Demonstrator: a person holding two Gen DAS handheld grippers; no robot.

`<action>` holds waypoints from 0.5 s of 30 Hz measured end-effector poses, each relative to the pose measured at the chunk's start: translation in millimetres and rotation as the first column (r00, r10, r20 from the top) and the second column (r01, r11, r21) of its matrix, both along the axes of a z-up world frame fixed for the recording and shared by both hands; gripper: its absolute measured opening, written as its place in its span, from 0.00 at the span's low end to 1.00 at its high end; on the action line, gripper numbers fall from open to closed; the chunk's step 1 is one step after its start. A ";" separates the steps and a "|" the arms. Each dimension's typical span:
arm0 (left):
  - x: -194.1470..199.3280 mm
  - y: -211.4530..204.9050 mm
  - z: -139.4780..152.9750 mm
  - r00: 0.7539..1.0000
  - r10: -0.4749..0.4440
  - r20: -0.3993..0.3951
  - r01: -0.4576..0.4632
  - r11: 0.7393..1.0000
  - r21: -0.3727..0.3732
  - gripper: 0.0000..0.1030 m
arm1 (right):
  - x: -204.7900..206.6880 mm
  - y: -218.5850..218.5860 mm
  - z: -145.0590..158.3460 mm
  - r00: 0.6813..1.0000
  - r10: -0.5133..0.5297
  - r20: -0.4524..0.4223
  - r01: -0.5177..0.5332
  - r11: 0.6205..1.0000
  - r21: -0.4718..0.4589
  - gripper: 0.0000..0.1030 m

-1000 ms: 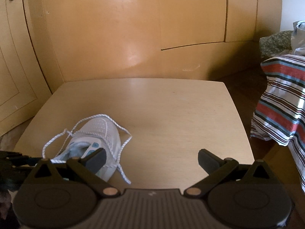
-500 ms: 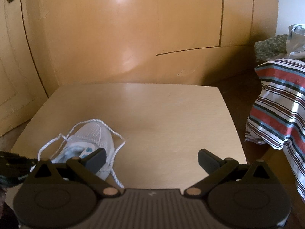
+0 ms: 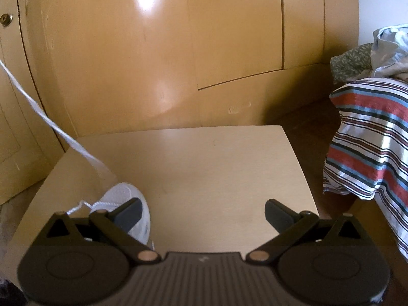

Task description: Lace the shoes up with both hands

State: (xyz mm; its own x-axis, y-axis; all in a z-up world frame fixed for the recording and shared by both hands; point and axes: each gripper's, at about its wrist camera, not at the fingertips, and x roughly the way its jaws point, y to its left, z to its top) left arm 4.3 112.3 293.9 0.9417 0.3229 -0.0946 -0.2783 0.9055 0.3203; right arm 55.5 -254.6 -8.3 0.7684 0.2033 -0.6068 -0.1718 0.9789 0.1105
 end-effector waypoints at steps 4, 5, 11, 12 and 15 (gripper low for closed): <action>-39.2 13.7 93.2 0.983 0.070 0.171 -0.083 0.994 0.071 0.00 | 1.4 3.4 -0.3 1.000 0.000 0.000 0.000 1.000 0.001 1.00; -46.6 13.0 109.5 0.976 0.080 0.203 -0.098 0.992 0.082 0.00 | 1.4 4.0 -0.3 1.000 0.000 -0.001 0.000 1.000 0.001 1.00; -60.7 -11.8 148.0 0.973 0.009 0.230 -0.041 0.990 0.137 0.00 | 4.3 8.4 -1.3 1.000 0.018 -0.004 -0.018 1.000 0.000 1.00; -56.8 -20.5 132.1 0.981 -0.027 0.193 -0.001 0.990 0.143 0.00 | 4.5 9.9 -0.7 1.000 0.025 -0.003 -0.025 1.000 0.001 1.00; -28.2 -46.0 59.1 0.990 -0.135 0.040 0.129 0.985 0.118 0.00 | 3.6 14.0 1.6 0.999 0.053 0.004 -0.053 0.999 0.001 1.00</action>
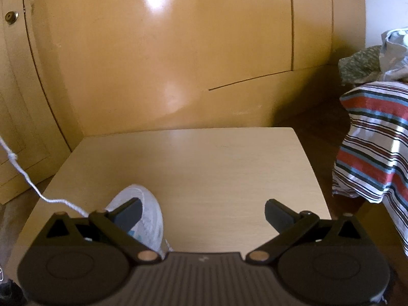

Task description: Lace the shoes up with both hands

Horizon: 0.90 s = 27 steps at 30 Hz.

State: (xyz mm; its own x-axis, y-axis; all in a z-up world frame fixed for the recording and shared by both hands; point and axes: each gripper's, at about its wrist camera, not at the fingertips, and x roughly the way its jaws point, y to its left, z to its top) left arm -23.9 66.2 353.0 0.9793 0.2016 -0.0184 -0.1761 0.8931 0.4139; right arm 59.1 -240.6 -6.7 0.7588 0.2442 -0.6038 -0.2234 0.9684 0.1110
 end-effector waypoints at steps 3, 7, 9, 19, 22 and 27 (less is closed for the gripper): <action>30.4 -30.5 -96.5 0.976 -0.112 -0.188 0.106 0.994 -0.037 0.00 | -3.3 3.7 4.8 0.998 0.062 0.012 -0.062 0.998 -0.021 1.00; 59.6 -67.4 -214.4 0.895 -0.247 -0.372 0.194 0.965 -0.174 0.00 | -10.9 9.2 10.3 0.982 0.179 0.057 -0.172 0.980 -0.103 1.00; 67.5 -82.4 -261.0 0.848 -0.304 -0.434 0.219 0.947 -0.235 0.00 | -12.8 11.9 10.8 0.970 0.231 0.076 -0.219 0.966 -0.139 1.00; 77.3 -115.3 -324.3 0.688 -0.496 -0.530 0.354 0.867 -0.351 0.00 | -9.0 38.4 -4.0 0.848 0.521 0.102 -0.465 0.822 -0.329 0.88; 70.2 -116.3 -321.6 0.661 -0.524 -0.538 0.372 0.851 -0.371 0.00 | -9.1 50.6 -9.9 0.821 0.562 0.098 -0.493 0.786 -0.374 0.79; 62.7 -120.3 -329.8 0.628 -0.552 -0.549 0.380 0.833 -0.403 0.00 | -11.1 67.7 -17.1 0.793 0.604 0.087 -0.525 0.748 -0.406 0.55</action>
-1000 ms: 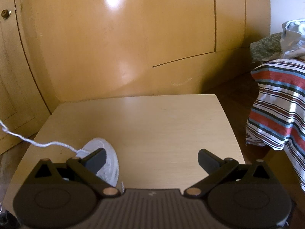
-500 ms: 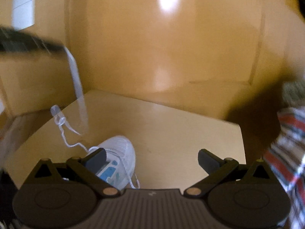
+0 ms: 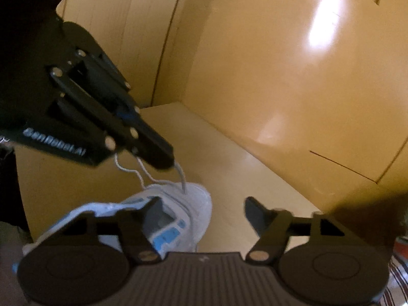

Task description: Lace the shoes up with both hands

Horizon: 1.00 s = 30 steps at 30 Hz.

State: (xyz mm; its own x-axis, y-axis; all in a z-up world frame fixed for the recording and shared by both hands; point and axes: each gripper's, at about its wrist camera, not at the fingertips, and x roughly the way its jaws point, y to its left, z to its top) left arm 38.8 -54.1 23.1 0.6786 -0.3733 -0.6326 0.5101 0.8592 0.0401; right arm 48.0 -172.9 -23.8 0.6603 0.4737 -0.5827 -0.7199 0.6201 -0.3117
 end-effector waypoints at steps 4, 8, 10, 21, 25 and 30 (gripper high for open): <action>-7.2 0.7 2.8 1.000 0.007 -0.007 -0.007 1.000 -0.012 0.00 | 1.1 12.6 -3.5 1.000 0.007 -0.005 -0.007 1.000 -0.009 0.31; -7.1 1.0 4.9 1.000 0.009 -0.012 -0.009 1.000 -0.023 0.00 | -2.3 15.5 -2.7 0.999 0.005 0.041 -0.004 1.000 -0.004 0.20; -7.1 1.0 4.8 1.000 0.009 -0.015 -0.009 1.000 -0.025 0.00 | -2.8 12.8 -4.0 0.999 0.014 0.038 -0.015 1.000 0.010 0.11; -3.4 3.0 5.3 0.999 0.044 0.008 -0.044 0.998 -0.043 0.01 | 9.4 8.4 4.4 0.995 0.057 -0.084 -0.044 0.988 0.149 0.04; -5.5 9.3 10.1 0.995 0.091 0.038 -0.087 0.993 -0.085 0.31 | 37.2 -4.3 16.5 0.969 0.010 -0.247 0.069 0.949 0.309 0.04; -4.6 7.8 9.4 0.995 0.097 0.035 -0.092 0.989 -0.115 0.31 | 52.6 -22.0 18.1 0.949 -0.035 -0.314 0.153 0.920 0.360 0.04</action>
State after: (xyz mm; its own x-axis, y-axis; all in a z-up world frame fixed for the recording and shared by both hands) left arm 34.2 -46.3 32.5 0.7387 -0.3737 -0.5609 0.4260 0.9038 -0.0411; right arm 100.5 -194.9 -5.7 0.5381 0.6400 -0.5484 -0.6741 0.7174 0.1758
